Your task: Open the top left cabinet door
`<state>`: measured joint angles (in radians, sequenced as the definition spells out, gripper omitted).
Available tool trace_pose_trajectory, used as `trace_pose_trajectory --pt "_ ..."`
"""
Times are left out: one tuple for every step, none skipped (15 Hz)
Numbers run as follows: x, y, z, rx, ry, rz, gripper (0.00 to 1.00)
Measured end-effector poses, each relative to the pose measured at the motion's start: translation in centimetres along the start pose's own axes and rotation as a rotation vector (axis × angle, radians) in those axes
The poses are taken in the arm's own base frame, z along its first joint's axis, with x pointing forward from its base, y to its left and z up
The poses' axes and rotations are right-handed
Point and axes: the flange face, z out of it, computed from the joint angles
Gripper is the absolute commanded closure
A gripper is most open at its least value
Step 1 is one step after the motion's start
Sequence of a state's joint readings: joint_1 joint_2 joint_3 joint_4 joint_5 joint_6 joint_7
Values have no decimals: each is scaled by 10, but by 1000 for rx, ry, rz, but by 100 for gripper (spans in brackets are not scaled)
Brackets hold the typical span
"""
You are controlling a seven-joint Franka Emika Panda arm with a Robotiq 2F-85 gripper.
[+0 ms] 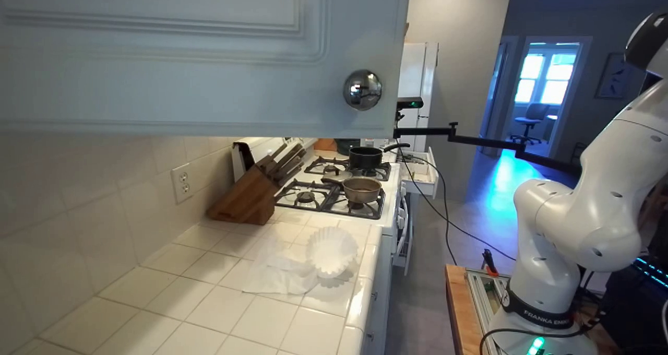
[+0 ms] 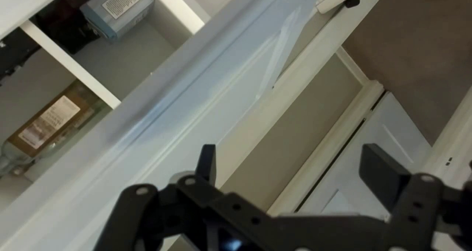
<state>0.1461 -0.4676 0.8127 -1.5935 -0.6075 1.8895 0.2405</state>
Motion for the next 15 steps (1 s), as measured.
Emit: trace_pose_trajectory --pt "4 -5 -10 -4 23 -15 0" --pt "8 -9 -20 -9 45 -26 0" --pt "11 -11 -30 -25 68 -33 0" --pt "14 -12 -40 -44 89 -35 0" --pt "16 -10 -51 -77 107 -23 0" --pt "17 -7 -60 -112 119 0 0" --pt "18 -2 -70 -146 124 29 0" --pt "17 3 -78 -176 124 62 0" --pt "15 10 -86 -205 124 95 0" --pt "14 17 -93 -233 122 129 0" --pt "13 24 -98 -260 122 163 0" --pt "11 33 -100 -286 121 199 0" --pt "10 42 -101 -312 116 236 0" --pt "9 53 -100 -337 113 273 0" --pt "8 65 -97 -364 110 309 0"
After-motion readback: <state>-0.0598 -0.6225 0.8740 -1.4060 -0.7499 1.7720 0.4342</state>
